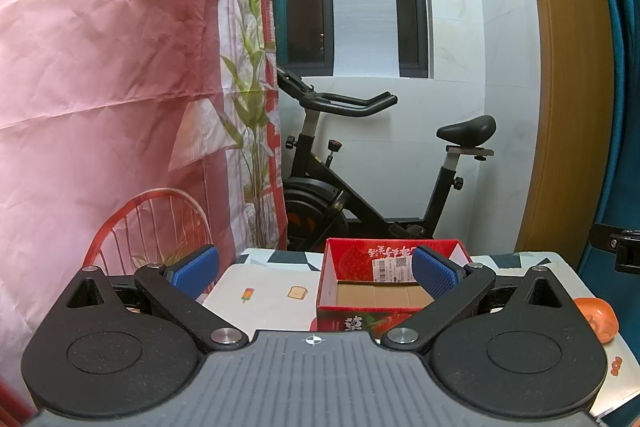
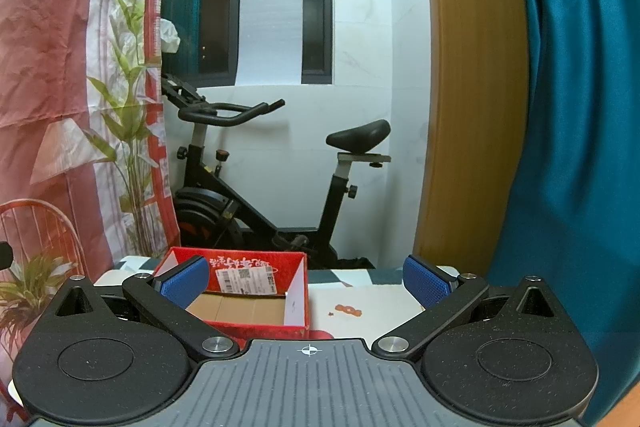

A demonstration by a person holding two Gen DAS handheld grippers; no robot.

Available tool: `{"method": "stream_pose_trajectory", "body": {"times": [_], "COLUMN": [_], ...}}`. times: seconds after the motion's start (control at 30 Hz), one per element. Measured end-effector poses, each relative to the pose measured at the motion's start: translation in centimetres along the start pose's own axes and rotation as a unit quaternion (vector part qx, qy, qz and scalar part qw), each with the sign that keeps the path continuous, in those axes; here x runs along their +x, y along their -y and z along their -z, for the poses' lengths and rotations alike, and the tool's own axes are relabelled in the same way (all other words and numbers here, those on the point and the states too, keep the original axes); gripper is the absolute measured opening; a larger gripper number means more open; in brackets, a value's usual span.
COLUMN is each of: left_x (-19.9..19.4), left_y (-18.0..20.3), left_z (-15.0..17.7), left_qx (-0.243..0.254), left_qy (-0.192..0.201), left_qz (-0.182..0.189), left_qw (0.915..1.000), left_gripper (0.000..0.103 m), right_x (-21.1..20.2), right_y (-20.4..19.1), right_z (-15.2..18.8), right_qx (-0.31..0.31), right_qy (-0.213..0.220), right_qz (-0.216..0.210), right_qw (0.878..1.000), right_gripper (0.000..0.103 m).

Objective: Organize soft objects

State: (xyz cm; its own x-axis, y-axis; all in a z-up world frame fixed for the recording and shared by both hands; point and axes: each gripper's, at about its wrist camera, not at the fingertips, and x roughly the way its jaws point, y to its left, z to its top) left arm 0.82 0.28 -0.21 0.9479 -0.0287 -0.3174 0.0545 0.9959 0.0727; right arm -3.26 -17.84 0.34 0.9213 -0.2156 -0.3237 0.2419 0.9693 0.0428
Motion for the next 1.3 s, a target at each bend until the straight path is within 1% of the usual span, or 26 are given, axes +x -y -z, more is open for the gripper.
{"method": "stream_pose_trajectory", "body": {"times": [1.3], "left_x": [0.08], "left_y": [-0.11], "left_z": [0.14], "left_qx": [-0.002], "left_qy": [-0.005], "left_qz": [0.004], "left_qw": [1.0], "left_gripper": [0.103], "right_x": [0.03], "right_y": [-0.03], "right_z": [-0.03], "right_qx": [0.001], "right_qy": [-0.002], "right_qz": [0.0], "right_qw": [1.0], "right_gripper": [0.103]}}
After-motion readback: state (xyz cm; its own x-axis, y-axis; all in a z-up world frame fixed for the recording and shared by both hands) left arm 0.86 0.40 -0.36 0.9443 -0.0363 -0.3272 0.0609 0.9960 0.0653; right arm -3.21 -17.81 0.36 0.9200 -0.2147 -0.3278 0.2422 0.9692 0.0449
